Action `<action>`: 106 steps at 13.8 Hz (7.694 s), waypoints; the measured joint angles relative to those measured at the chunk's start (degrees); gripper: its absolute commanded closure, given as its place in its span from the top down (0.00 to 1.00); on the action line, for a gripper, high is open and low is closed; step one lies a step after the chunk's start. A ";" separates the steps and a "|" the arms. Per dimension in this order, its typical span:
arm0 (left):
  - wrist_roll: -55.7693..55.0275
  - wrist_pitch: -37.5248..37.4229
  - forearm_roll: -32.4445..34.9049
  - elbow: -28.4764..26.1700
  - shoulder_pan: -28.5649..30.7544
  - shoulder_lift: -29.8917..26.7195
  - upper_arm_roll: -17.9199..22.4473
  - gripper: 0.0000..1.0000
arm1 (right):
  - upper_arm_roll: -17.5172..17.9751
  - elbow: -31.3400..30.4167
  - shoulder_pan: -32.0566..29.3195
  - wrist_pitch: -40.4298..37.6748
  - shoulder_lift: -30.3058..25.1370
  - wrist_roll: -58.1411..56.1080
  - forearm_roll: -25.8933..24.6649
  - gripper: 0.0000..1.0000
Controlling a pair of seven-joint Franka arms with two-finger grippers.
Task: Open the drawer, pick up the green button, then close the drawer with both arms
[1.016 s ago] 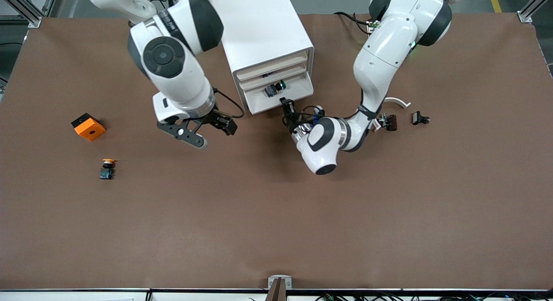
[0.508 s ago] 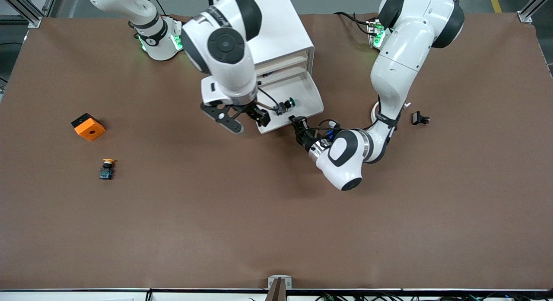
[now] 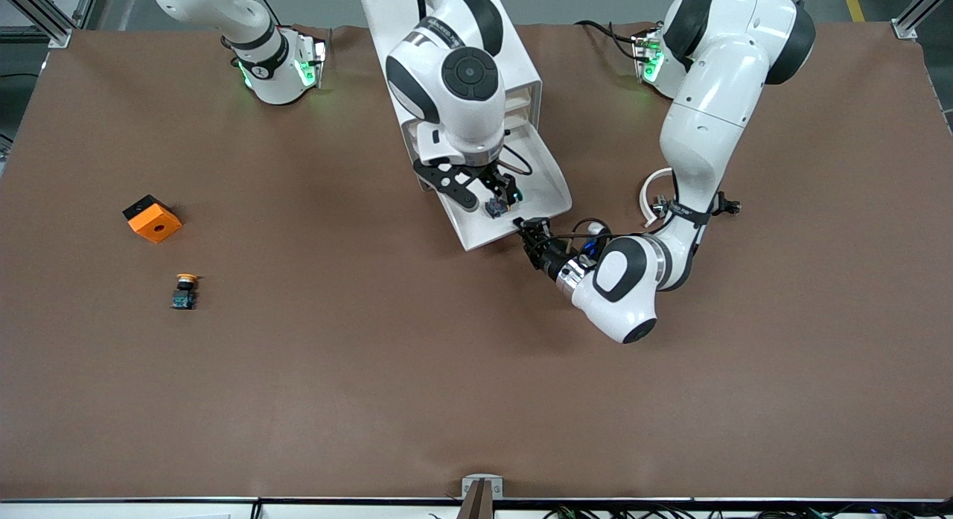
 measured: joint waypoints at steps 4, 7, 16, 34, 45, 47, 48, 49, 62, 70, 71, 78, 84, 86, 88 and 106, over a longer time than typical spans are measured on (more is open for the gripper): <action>4.32 -0.84 0.27 0.80 1.50 -0.06 1.58 1.00 | -0.01 -0.02 1.14 3.00 3.58 0.49 1.18 1.00; 8.32 -0.86 3.22 2.37 1.56 -0.93 3.05 1.00 | -0.45 0.03 1.16 3.45 5.51 0.63 1.18 1.00; 28.92 -1.17 8.82 6.91 3.81 -15.33 18.31 1.00 | -1.06 0.03 -0.50 7.27 7.45 7.85 1.20 1.00; 83.77 -3.92 34.05 3.55 -0.44 -27.19 19.33 1.00 | -0.88 0.05 0.83 7.92 10.23 8.30 1.18 0.59; 89.11 -0.01 38.88 3.29 -2.20 -31.56 18.20 1.00 | -1.39 1.88 1.22 6.43 10.15 8.29 -3.16 0.09; 89.14 0.76 38.88 2.99 -2.22 -31.63 17.63 1.00 | -2.27 5.64 0.64 -0.16 9.65 8.14 -5.77 0.09; 89.14 1.31 38.88 2.65 -2.24 -31.63 17.11 1.00 | -2.52 7.69 0.00 -3.79 9.24 7.38 -7.43 0.09; 89.14 1.95 38.88 2.20 -2.24 -31.66 16.61 1.00 | -2.60 9.19 -0.85 -7.19 8.66 5.43 -9.07 0.08; 76.07 28.22 39.13 -10.93 -12.50 -25.15 10.04 1.00 | -3.13 7.07 -26.01 -22.16 -3.61 -59.70 -10.24 0.06; 71.96 44.93 39.14 -23.47 -20.08 -20.68 9.63 1.00 | -3.10 -19.04 -36.90 5.46 -8.63 -80.82 -10.22 0.06; 71.90 45.00 39.14 -24.40 -20.79 -20.68 9.57 1.00 | -3.10 -21.70 -37.98 8.85 -8.69 -81.92 -10.22 0.06; 67.16 45.15 39.14 -28.00 -22.39 -20.82 4.24 1.00 | -3.09 -34.26 -42.03 25.80 -8.65 -83.04 -10.26 0.06; 61.52 45.14 39.14 -30.71 -22.42 -23.25 -0.75 1.00 | -3.08 -35.28 -46.26 29.44 -4.72 -85.21 -10.31 0.07; 58.89 45.11 39.14 -31.59 -22.43 -24.26 -2.63 1.00 | -2.66 -35.35 -46.16 29.74 -3.94 -85.23 -10.31 0.07; 55.96 45.02 39.14 -32.24 -22.45 -24.72 -4.70 1.00 | -2.14 -35.54 -45.60 29.75 -3.85 -85.21 -10.31 0.07; 45.91 43.33 39.14 -32.52 -24.77 -25.91 -9.68 1.00 | -2.15 -35.72 -38.66 33.01 -1.93 -78.09 -10.29 0.69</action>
